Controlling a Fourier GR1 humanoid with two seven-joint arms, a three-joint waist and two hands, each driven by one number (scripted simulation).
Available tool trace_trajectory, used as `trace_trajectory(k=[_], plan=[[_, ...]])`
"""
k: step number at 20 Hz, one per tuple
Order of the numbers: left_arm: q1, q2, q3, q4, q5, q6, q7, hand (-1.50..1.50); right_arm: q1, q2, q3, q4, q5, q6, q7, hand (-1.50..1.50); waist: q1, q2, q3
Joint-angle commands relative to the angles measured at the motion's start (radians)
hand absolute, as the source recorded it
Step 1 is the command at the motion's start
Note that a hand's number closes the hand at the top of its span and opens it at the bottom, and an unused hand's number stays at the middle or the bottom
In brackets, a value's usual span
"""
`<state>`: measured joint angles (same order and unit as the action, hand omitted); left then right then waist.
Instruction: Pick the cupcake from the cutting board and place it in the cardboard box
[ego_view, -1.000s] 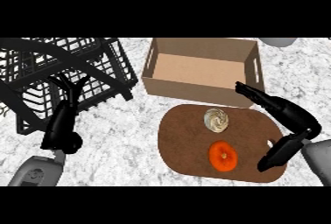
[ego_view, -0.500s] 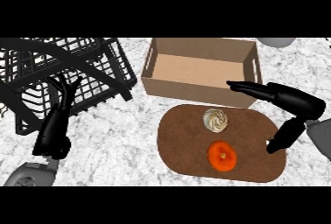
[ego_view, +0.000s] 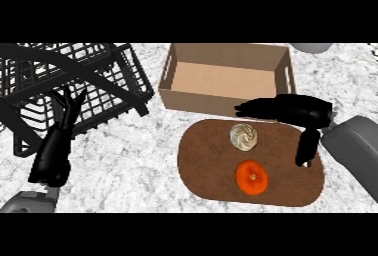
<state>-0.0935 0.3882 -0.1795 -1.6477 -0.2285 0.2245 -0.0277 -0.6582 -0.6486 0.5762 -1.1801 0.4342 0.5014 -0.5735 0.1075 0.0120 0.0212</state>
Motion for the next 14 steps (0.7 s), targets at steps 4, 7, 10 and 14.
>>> trace_trajectory(k=[4, 7, 10, 14], plan=[[0.051, 0.028, 0.142, 0.144, 0.071, 0.005, 0.128, 0.0, -0.095, 0.063, 0.078, 0.097, 0.105, 0.009, 0.002, -1.5, -0.035, 0.011, -0.021], [0.061, 0.025, 0.142, 0.133, 0.077, -0.002, 0.126, 0.0, -0.104, 0.105, 0.108, 0.158, 0.144, -0.018, -0.006, -1.5, -0.037, 0.015, -0.021], [0.07, 0.051, 0.172, 0.12, 0.093, -0.019, 0.133, 0.0, -0.112, 0.184, 0.111, 0.199, 0.149, -0.045, 0.021, -1.5, -0.033, 0.015, -0.02], [0.065, 0.021, 0.155, 0.132, 0.08, -0.006, 0.15, 0.0, -0.161, 0.186, 0.121, 0.232, 0.171, -0.025, -0.022, -1.5, -0.063, 0.012, -0.021]])
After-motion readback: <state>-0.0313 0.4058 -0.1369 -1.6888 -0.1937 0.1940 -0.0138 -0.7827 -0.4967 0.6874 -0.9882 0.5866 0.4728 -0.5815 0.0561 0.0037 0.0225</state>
